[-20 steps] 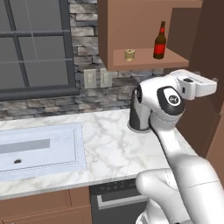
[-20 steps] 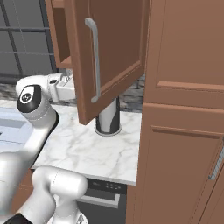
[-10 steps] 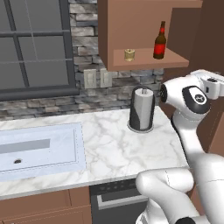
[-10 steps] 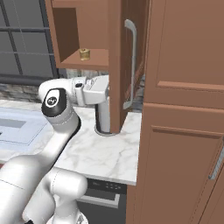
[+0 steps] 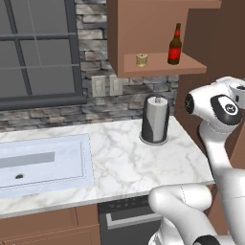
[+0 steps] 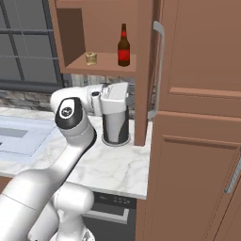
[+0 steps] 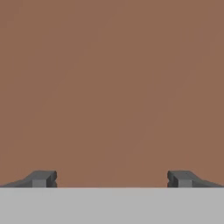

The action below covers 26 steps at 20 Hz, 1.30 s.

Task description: Get the candle and the beer from the cabinet and move them to the dining counter.

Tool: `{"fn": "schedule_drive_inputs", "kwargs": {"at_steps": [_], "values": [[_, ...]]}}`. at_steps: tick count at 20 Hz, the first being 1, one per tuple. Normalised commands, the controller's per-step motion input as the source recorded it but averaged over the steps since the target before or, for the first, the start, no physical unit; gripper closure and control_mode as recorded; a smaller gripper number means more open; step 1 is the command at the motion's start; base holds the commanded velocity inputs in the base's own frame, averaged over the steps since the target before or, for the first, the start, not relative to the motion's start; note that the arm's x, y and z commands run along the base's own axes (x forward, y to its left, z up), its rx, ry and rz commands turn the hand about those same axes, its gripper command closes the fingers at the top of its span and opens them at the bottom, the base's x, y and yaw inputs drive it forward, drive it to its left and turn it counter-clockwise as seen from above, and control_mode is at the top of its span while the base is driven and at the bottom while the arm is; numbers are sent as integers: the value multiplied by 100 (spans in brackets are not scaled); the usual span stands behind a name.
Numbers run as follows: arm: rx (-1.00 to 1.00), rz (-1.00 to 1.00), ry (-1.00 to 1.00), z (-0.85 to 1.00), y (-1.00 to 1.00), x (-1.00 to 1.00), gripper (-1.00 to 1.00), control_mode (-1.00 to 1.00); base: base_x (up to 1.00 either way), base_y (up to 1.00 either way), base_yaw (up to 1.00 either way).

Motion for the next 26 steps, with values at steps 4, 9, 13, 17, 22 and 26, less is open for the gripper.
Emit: {"fn": "schedule_drive_inputs", "kwargs": {"at_steps": [4, 9, 13, 17, 22, 26], "values": [[0, 0, 5, 0, 3, 1, -100, -100, 0, 0, 0], [0, 5, 3, 0, 18, 0, -100, -100, 0, 0, 0], [0, 13, 6, 0, 64, 0, -100, -100, 0, 0, 0], [-1, 21, 1, 0, 78, 0, -100, -100, 0, 0, 0], [5, 25, 6, 26, 47, 3, -100, -100, 0, 0, 0], [13, 24, 13, 43, 34, 0, -100, -100, 0, 0, 0]]}}
